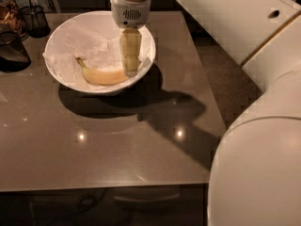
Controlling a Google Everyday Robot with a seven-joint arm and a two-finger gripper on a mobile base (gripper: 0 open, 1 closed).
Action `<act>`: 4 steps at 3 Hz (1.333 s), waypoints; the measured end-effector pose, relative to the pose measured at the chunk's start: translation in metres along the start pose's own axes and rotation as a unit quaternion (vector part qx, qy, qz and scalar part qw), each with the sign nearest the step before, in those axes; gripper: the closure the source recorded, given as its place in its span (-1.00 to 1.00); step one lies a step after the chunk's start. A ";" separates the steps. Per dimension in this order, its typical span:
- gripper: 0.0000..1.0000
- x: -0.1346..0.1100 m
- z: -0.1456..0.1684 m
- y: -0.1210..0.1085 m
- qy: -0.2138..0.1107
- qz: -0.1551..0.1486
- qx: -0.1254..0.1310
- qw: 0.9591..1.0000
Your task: Pick banana from white bowl
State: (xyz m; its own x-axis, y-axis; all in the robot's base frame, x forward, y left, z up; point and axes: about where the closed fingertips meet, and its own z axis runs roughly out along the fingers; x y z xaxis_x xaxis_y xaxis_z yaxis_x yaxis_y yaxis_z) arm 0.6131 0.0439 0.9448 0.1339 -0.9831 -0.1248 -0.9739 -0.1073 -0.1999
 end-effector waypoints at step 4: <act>-0.82 -0.047 0.042 -0.010 -0.109 -0.004 -0.049 0.993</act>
Offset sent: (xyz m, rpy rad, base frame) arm 0.0078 0.0395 -0.0082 0.1839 0.0786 0.0603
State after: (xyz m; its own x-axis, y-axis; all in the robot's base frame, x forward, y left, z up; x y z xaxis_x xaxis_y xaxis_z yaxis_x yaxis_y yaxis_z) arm 0.6243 0.0978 0.9124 0.1680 -0.9275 -0.3340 -0.9843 -0.1394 -0.1078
